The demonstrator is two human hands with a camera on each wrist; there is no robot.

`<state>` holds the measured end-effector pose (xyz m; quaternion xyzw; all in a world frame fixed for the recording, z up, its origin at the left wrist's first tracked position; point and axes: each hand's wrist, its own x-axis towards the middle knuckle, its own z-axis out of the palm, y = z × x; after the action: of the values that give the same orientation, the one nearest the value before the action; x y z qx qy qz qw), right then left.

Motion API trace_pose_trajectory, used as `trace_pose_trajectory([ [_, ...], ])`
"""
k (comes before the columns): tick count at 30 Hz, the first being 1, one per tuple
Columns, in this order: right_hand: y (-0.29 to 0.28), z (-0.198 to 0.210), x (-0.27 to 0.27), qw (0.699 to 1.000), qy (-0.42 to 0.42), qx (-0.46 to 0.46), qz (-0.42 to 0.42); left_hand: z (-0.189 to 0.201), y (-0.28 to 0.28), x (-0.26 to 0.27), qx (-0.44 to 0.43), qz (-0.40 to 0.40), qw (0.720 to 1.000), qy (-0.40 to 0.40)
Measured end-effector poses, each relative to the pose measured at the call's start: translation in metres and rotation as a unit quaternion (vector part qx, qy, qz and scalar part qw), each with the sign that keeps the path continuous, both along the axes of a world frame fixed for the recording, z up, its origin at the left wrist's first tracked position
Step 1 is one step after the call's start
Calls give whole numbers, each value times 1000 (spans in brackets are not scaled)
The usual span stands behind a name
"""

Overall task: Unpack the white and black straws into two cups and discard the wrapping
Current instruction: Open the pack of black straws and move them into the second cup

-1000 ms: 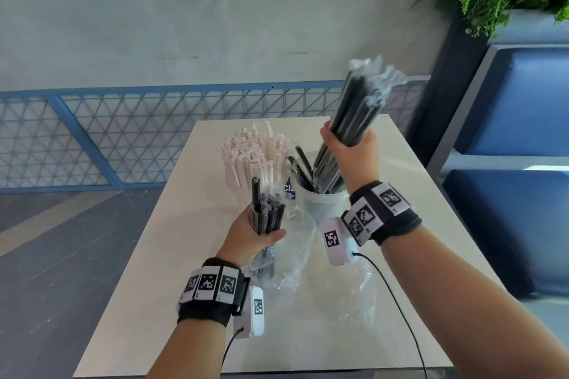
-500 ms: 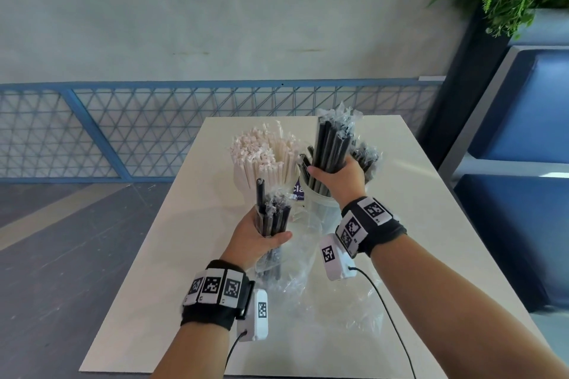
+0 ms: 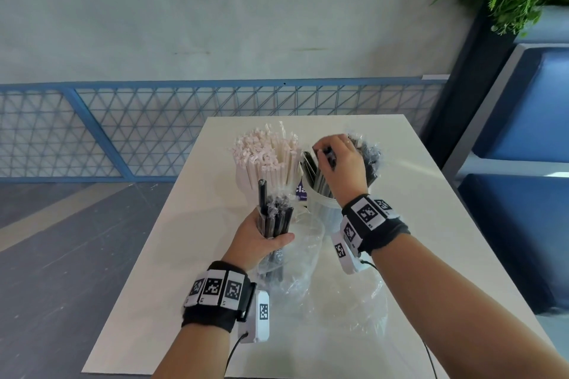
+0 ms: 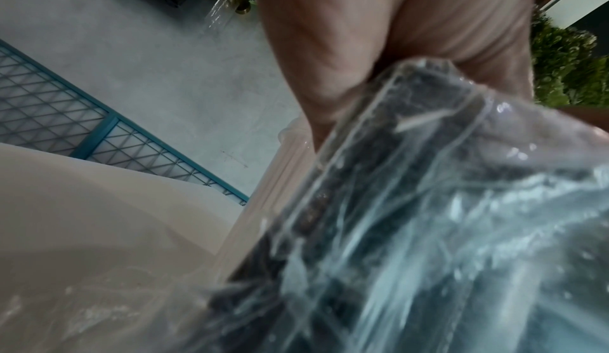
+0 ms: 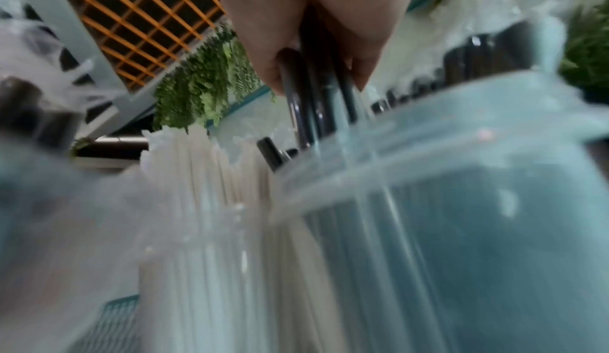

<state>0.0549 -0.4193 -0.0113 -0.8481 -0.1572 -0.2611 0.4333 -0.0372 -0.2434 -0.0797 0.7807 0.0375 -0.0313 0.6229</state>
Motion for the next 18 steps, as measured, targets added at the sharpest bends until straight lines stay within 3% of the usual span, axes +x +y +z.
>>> trace_pose_trajectory([
  [6, -5, -20, -13, 999, 26, -38, -17, 0, 0, 0, -17, 0, 1000, 11],
  [9, -11, -23, -22, 987, 10, -104, -119, 2, -1, -2, -22, -4, 1000, 7],
  [12, -18, -20, -25, 979, 33, -71, -189, 3, 0, -3, -17, -3, 1000, 2],
  [15, -27, -15, -16, 983, 115, -22, -145, 3, 0, -3, -11, -4, 1000, 7],
  [18, -32, -12, -9, 990, 126, -6, -57, 1, 0, -3, -5, -4, 1000, 7],
])
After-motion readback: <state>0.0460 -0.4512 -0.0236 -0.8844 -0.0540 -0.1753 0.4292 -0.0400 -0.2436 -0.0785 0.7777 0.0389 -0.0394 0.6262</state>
